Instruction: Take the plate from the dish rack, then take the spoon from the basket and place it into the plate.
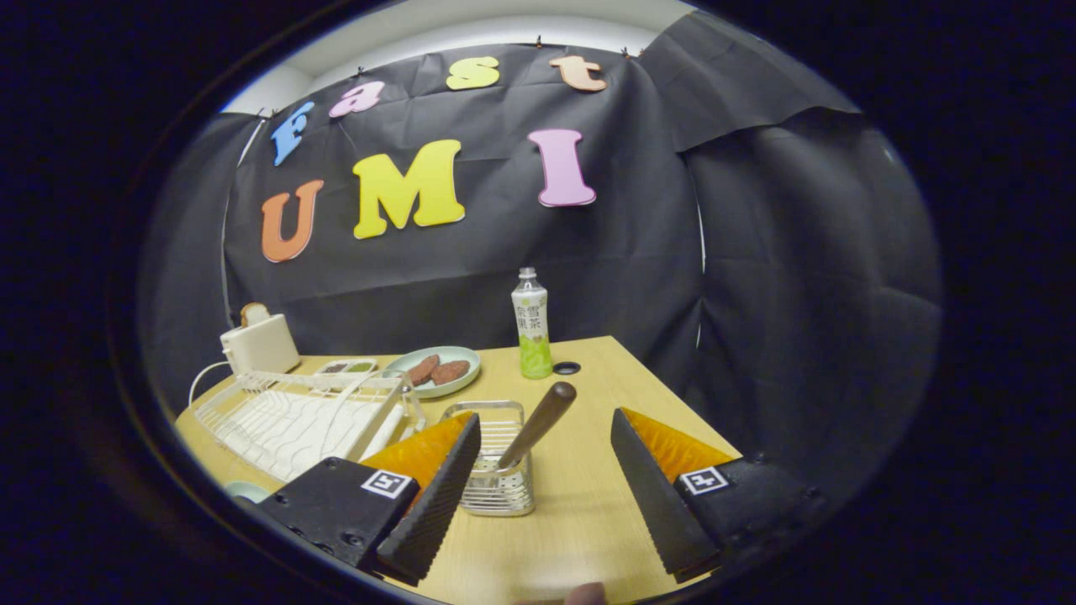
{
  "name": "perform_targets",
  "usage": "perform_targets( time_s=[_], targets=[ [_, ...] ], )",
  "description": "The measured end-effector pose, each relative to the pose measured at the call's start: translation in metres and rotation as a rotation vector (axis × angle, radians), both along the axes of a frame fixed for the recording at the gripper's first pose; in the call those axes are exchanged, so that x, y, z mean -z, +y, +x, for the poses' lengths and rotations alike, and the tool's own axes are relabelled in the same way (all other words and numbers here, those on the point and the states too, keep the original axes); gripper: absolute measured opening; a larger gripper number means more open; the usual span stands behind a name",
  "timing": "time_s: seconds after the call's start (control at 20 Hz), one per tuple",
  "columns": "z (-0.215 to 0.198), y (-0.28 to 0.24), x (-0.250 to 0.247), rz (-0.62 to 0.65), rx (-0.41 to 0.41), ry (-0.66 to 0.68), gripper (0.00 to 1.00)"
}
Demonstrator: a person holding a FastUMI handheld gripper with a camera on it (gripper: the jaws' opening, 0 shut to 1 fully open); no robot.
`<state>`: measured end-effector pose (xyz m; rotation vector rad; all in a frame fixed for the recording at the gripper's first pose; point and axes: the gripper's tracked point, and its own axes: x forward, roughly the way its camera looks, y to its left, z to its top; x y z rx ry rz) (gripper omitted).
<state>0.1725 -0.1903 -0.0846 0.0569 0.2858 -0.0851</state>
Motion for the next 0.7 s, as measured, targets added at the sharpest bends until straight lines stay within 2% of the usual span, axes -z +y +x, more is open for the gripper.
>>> perform_targets(
  time_s=[0.15,0.4,0.65,0.7],
  targets=[
    [0.014,0.006,0.006,0.014,-0.016,0.015,0.96],
    [0.027,0.017,0.007,0.011,-0.039,0.026,0.81],
    [0.025,0.018,-0.003,0.041,-0.023,0.003,0.60],
    [0.023,0.016,-0.003,0.048,-0.019,0.004,0.52]
  ],
)
